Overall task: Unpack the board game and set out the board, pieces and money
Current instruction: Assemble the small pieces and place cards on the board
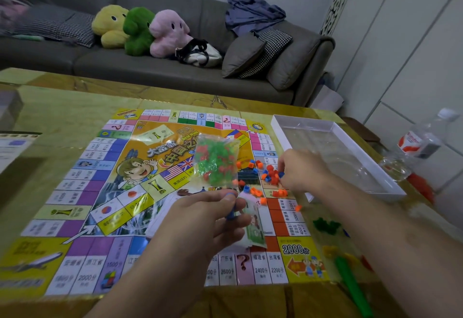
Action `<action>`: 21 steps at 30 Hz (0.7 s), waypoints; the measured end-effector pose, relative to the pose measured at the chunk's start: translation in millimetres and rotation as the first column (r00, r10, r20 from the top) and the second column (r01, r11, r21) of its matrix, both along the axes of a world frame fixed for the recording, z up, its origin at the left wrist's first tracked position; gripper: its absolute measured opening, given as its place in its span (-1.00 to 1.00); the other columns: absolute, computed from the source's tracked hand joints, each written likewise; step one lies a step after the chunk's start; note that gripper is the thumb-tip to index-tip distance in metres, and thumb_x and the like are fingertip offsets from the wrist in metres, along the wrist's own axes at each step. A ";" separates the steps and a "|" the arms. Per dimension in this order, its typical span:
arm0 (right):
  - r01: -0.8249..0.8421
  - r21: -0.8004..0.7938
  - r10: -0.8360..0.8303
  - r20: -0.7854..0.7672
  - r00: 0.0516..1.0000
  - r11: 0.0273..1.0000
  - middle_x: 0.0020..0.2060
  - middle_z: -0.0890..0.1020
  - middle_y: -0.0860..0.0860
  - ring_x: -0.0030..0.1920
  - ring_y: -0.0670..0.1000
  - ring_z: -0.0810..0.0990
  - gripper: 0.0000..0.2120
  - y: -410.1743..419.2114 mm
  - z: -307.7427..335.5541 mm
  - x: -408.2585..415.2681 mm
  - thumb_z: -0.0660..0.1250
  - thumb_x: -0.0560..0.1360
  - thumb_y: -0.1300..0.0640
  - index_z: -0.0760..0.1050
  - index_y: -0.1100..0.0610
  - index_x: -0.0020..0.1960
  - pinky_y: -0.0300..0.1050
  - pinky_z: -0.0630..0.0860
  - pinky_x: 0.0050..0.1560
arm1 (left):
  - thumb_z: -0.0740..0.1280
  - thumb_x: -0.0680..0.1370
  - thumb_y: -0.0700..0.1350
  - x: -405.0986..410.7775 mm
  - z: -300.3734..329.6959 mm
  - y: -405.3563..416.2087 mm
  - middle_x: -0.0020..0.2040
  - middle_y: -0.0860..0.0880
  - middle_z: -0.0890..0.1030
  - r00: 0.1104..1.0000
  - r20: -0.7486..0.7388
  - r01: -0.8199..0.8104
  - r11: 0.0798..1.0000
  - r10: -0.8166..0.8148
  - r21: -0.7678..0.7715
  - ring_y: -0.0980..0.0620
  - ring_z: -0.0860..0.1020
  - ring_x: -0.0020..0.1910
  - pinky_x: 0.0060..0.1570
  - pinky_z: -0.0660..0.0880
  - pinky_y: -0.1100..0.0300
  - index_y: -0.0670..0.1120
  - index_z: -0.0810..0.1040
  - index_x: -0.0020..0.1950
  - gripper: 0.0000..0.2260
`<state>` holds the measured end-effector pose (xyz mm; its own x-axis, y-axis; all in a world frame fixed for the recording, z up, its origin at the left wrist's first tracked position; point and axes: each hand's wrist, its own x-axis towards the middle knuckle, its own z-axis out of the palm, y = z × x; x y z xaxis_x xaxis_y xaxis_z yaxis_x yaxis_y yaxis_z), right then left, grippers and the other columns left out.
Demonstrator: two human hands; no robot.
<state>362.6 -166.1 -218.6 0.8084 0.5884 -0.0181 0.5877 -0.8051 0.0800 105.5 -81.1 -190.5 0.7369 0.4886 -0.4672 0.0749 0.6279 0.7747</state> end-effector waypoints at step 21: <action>0.020 0.771 0.416 -0.365 0.833 0.636 -0.18 0.71 -0.15 -0.11 -0.10 0.71 -0.81 -58.4 23.8 -159.2 0.50 0.56 0.17 0.68 -0.13 0.02 -0.08 0.71 -0.12 | 0.43 0.60 -0.08 0.8 -20.7 -8.5 -0.34 -0.05 0.61 0.988 -0.016 0.147 0.898 -0.155 0.414 0.04 0.57 -0.32 -0.18 0.57 0.19 -0.12 0.74 0.00 -0.85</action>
